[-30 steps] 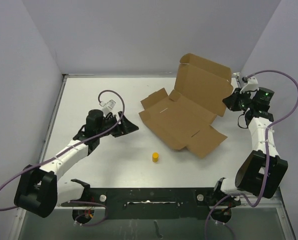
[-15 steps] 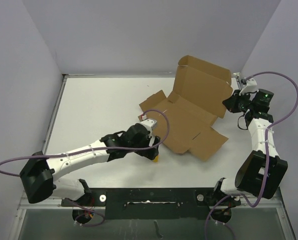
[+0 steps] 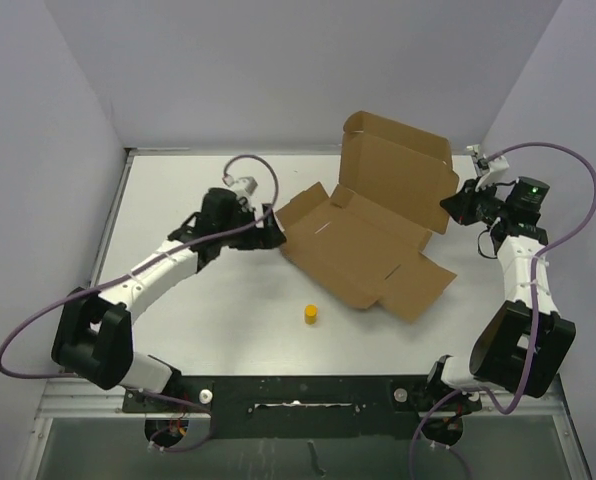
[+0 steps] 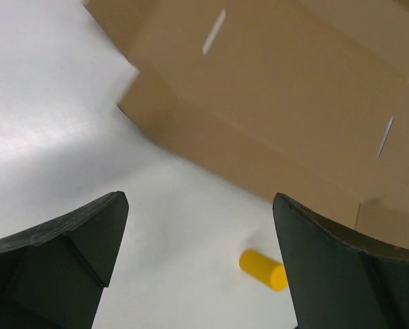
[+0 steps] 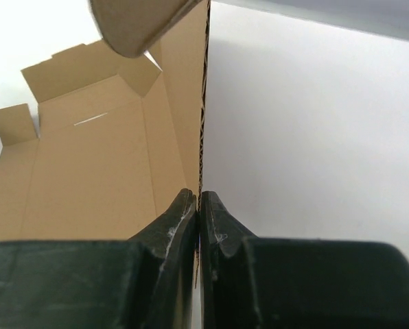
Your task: Fold the paper box
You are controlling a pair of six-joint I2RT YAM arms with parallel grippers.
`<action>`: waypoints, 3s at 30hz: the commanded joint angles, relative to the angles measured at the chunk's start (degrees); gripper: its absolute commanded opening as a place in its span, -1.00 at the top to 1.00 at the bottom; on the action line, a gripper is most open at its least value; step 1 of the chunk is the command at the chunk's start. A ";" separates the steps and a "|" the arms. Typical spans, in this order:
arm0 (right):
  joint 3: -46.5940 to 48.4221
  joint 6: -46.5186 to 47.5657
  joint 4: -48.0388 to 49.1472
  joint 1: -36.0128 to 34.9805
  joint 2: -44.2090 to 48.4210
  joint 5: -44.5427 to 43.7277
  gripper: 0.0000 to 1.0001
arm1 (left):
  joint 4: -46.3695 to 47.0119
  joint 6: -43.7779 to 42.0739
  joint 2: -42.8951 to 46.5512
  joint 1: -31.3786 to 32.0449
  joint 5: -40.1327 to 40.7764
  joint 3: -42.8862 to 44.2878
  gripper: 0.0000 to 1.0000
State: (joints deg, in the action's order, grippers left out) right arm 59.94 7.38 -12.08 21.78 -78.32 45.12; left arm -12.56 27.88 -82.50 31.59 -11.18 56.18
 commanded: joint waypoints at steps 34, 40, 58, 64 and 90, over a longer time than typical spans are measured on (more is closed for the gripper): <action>20.98 -8.59 11.06 -2.72 -5.28 28.70 1.00 | 48.84 6.84 -43.26 -14.32 -43.56 55.94 0.77; 24.15 -2.01 3.29 -2.79 -6.15 25.89 0.99 | 55.59 6.45 -42.25 -14.70 -45.57 55.35 1.00; 39.66 0.24 1.06 -4.57 -14.35 20.38 -0.93 | 61.54 7.81 -40.92 -16.23 -49.86 54.14 1.00; 47.48 0.64 0.19 -4.64 -17.89 20.88 -1.00 | 62.12 7.95 -40.55 -16.22 -51.14 53.77 1.00; 56.99 -0.97 -2.52 -9.35 -23.56 25.65 0.75 | 64.93 10.28 -40.91 -15.95 -53.09 52.80 1.00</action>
State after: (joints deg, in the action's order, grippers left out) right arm 113.86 5.74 -15.57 13.23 -103.09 67.33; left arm 48.27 37.36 -123.68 15.55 -63.94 108.88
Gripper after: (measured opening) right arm 0.226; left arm 0.019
